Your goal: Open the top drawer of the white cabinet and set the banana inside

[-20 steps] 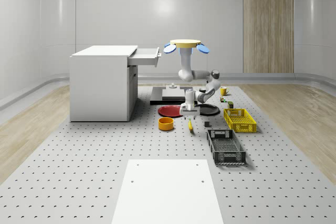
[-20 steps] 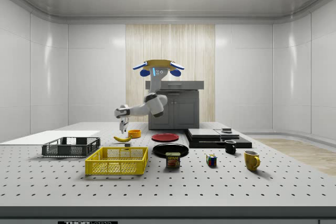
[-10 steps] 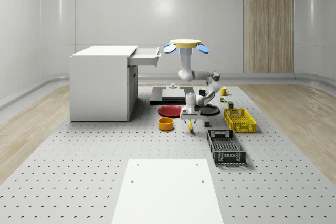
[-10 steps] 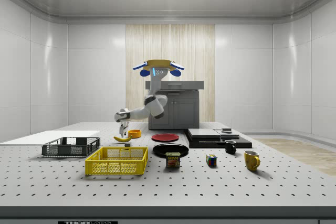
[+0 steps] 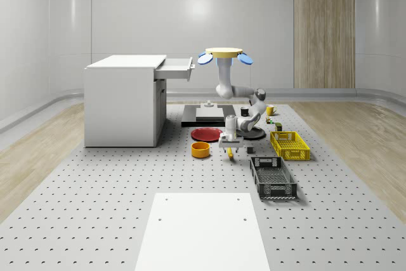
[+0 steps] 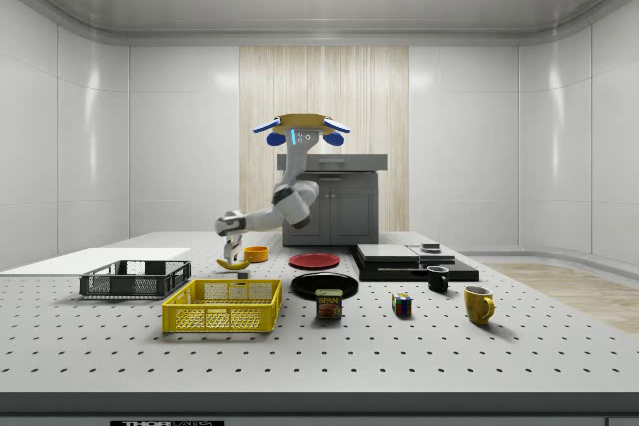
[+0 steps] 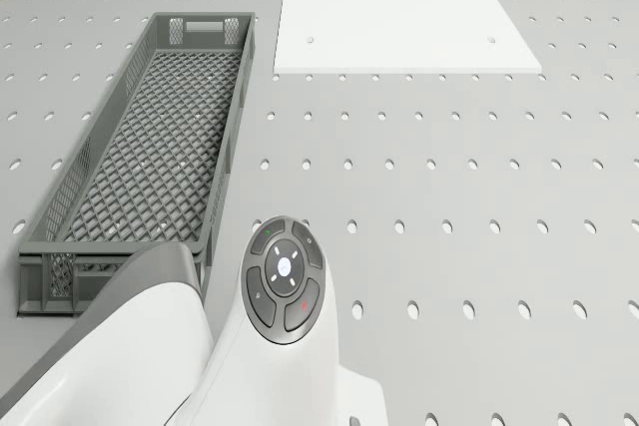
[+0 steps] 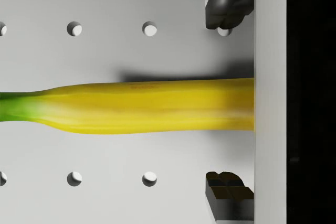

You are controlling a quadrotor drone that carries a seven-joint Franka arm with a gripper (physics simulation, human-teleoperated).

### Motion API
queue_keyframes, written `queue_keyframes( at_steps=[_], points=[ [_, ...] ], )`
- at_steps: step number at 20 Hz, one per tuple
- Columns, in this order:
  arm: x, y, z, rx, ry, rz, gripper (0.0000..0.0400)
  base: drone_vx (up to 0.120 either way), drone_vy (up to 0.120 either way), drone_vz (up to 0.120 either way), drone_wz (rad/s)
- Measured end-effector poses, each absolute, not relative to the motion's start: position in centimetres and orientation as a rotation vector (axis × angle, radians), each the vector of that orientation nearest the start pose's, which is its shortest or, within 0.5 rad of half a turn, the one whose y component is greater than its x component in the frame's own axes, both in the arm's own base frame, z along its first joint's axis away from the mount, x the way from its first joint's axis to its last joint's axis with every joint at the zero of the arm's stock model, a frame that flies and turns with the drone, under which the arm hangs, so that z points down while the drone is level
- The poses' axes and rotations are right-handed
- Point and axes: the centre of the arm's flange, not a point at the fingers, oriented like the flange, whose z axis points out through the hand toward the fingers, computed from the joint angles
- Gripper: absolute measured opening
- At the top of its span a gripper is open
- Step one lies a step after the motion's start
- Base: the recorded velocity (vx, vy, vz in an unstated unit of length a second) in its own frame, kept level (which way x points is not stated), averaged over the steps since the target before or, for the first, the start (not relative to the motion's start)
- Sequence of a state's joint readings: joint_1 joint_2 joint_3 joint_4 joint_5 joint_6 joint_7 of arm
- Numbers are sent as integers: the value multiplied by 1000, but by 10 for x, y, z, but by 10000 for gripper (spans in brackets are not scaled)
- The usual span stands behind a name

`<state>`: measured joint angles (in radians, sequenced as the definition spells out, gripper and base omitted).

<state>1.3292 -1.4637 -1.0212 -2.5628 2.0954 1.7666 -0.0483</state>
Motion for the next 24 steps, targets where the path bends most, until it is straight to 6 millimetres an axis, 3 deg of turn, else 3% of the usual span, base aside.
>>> queue_keyframes(
  at_steps=[15, 19, 22, 24],
  points=[
    [360, -18, 660, -2, -1, 785, 400, 0, 0, 0, 0],
    [361, -18, 663, -2, -1, 785, 250, 0, 0, 0, 0],
    [361, -18, 664, -2, -1, 784, 198, 0, 0, 0, 0],
    [361, -18, 664, -4, -1, 774, 191, 0, 0, 0, 0]
  ],
)
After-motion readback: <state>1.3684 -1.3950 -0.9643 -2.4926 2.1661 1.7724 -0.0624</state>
